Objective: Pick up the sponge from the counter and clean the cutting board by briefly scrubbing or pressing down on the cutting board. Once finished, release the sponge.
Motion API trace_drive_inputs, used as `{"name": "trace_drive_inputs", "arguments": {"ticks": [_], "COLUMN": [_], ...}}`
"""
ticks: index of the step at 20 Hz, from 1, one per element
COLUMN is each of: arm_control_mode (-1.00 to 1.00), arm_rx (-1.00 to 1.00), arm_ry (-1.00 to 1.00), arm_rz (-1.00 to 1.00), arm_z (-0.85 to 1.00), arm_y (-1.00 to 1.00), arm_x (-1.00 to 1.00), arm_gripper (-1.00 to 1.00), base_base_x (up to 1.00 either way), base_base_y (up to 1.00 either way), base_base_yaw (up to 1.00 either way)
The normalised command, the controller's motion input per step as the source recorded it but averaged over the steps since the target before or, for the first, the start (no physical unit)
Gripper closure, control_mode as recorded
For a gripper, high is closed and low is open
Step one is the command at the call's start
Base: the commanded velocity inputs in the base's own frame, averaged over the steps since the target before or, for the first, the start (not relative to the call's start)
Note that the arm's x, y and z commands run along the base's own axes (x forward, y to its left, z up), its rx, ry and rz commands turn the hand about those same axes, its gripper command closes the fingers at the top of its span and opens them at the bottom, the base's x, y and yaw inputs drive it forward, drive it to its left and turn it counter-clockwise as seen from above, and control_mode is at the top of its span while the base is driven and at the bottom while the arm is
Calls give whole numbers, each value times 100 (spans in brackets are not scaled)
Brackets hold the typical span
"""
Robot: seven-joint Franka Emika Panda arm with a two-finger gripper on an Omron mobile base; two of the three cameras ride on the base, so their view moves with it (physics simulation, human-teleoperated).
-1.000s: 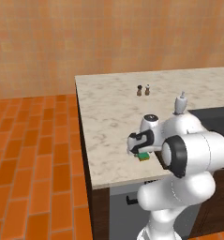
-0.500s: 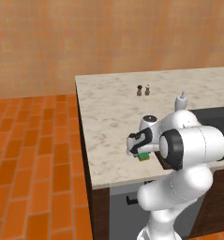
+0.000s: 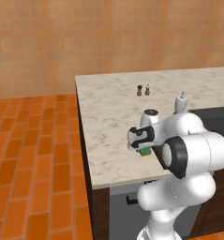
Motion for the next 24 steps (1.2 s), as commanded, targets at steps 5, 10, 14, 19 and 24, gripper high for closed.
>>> {"name": "trace_drive_inputs", "arguments": {"ticks": [5,10,14,19,24], "arm_control_mode": [-100,-100,-100,-100,-100], "arm_rx": [1,1,0,0,0], "arm_ry": [14,4,0,0,0], "arm_rz": [0,0,0,0,0], "arm_z": [56,-1,-24,-16,-13], "arm_y": [-45,-64,-35,-3,0], "arm_x": [36,61,8,0,0], "arm_gripper": [100,100,100,100,100], "base_base_x": [0,0,0,0,0], "base_base_y": [0,0,0,0,0], "base_base_yaw": [0,0,0,0,0]}}
